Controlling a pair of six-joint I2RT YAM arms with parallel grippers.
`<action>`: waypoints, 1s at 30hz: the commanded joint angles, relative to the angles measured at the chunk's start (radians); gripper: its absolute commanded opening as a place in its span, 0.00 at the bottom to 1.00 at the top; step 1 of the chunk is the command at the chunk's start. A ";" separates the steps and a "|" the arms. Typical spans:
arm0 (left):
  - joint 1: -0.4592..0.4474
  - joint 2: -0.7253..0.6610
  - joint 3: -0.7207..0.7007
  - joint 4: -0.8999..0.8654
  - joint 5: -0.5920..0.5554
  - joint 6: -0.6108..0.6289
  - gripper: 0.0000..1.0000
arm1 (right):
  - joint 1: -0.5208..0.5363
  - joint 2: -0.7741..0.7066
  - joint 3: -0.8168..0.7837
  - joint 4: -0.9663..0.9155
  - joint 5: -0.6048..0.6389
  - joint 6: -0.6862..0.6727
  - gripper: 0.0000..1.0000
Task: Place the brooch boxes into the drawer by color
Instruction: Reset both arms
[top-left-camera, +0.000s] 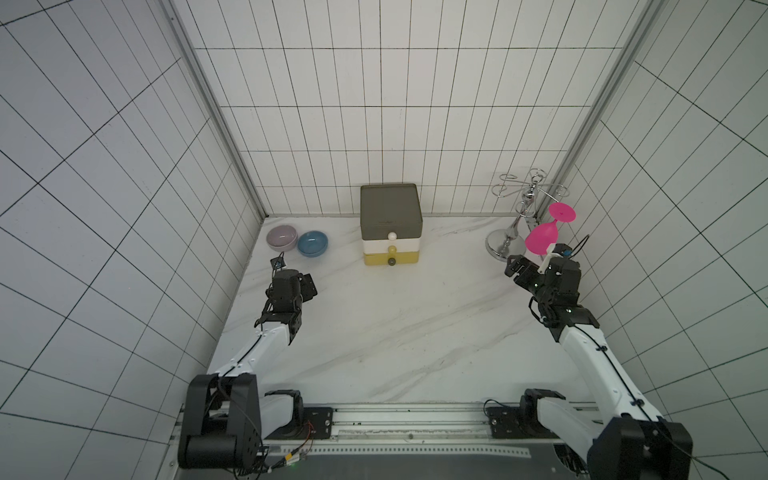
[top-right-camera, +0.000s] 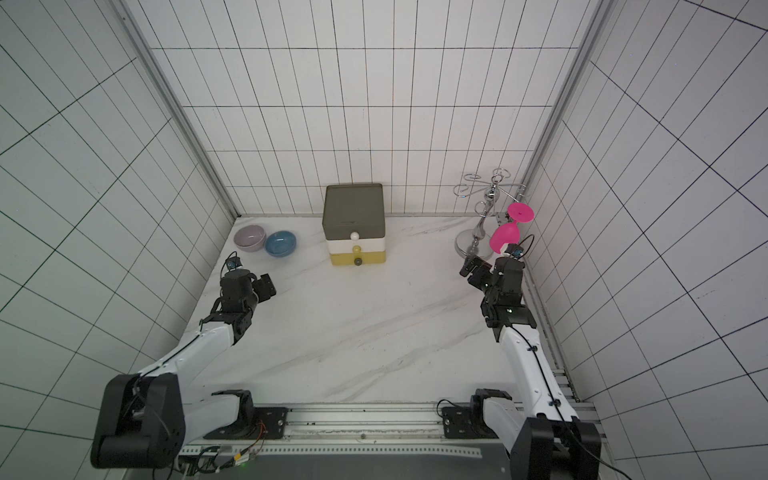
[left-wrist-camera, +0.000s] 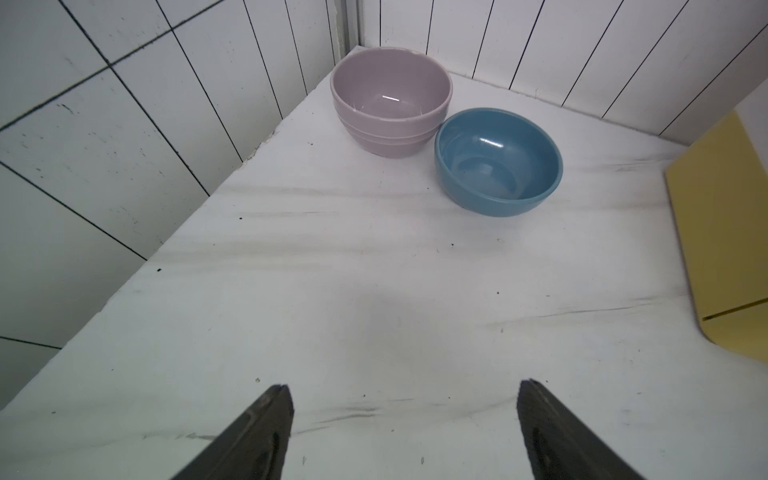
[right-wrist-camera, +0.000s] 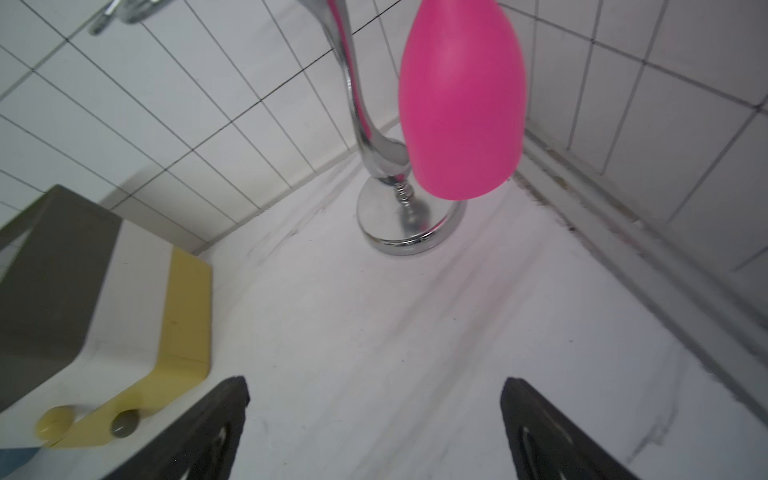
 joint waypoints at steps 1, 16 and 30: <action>-0.003 0.068 -0.036 0.363 -0.078 0.049 0.89 | -0.031 -0.052 -0.133 0.187 0.216 -0.166 0.99; -0.002 0.251 -0.084 0.637 0.000 0.086 0.98 | -0.064 0.520 -0.351 1.053 0.054 -0.303 0.99; -0.027 0.258 -0.069 0.620 -0.043 0.107 0.98 | -0.035 0.529 -0.247 0.858 0.039 -0.348 0.99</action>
